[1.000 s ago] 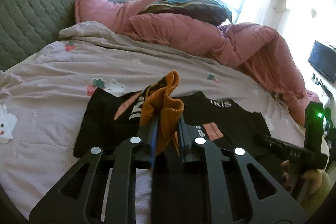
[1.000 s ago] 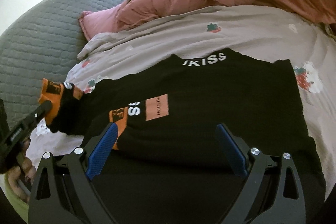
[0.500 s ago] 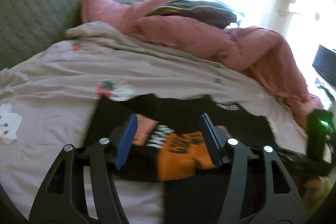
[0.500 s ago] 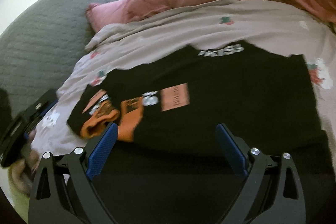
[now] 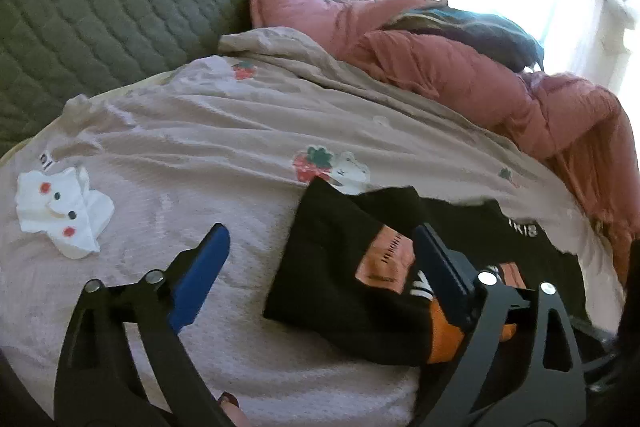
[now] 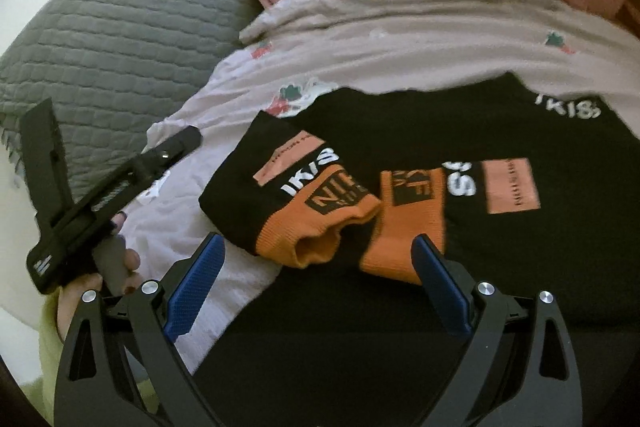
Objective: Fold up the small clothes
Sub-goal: 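Grasp an orange cuff on the folded shirt with the right tool, then lift the held cuff and fold it further over the shirt with the right tool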
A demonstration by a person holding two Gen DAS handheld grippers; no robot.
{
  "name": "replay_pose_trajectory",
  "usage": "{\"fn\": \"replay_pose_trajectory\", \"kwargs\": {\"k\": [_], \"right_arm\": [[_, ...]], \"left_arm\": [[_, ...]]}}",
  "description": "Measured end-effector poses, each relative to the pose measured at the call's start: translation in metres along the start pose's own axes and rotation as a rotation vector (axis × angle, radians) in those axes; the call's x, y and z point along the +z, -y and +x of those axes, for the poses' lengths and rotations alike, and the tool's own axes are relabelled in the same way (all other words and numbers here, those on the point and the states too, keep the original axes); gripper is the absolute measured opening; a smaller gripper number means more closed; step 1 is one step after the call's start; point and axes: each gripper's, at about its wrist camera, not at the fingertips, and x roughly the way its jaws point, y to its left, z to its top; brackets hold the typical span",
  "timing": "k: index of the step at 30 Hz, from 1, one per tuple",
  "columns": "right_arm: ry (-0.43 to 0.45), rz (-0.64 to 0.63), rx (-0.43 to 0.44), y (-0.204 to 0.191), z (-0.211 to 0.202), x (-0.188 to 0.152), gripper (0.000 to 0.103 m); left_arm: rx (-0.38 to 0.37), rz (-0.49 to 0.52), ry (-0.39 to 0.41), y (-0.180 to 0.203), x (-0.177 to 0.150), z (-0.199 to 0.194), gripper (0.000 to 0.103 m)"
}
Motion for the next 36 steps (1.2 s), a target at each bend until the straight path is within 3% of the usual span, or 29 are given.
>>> {"fn": "replay_pose_trajectory", "kwargs": {"k": [3, 4, 9, 11, 12, 17, 25, 36], "right_arm": [[-0.043, 0.051, 0.023, 0.003, 0.017, 0.005, 0.093], [-0.055, 0.067, 0.030, 0.004, 0.022, 0.006, 0.088], [-0.106, 0.126, 0.038, 0.015, 0.046, 0.008, 0.061], [-0.104, 0.129, 0.047, 0.015, 0.049, 0.009, 0.033], [-0.109, 0.126, 0.078, 0.014, 0.051, 0.010, 0.029], [-0.060, 0.082, 0.070, 0.011, 0.044, 0.011, 0.009], [0.072, -0.008, 0.053, 0.012, -0.005, 0.025, 0.005], [0.230, 0.035, -0.035, 0.060, -0.080, 0.034, 0.005]], "left_arm": [[0.004, -0.025, 0.016, -0.007, 0.002, -0.002, 0.089], [0.007, -0.034, 0.019, -0.009, 0.003, -0.003, 0.089], [0.009, -0.034, 0.024, -0.009, 0.002, -0.005, 0.089], [0.008, -0.027, 0.023, -0.007, 0.002, -0.004, 0.089], [0.009, -0.026, 0.023, -0.006, 0.002, -0.004, 0.089], [0.008, -0.015, 0.023, -0.004, 0.001, -0.005, 0.089], [0.004, -0.004, 0.029, -0.001, 0.000, -0.006, 0.089], [-0.007, 0.018, 0.032, 0.005, -0.003, -0.007, 0.089]]}}
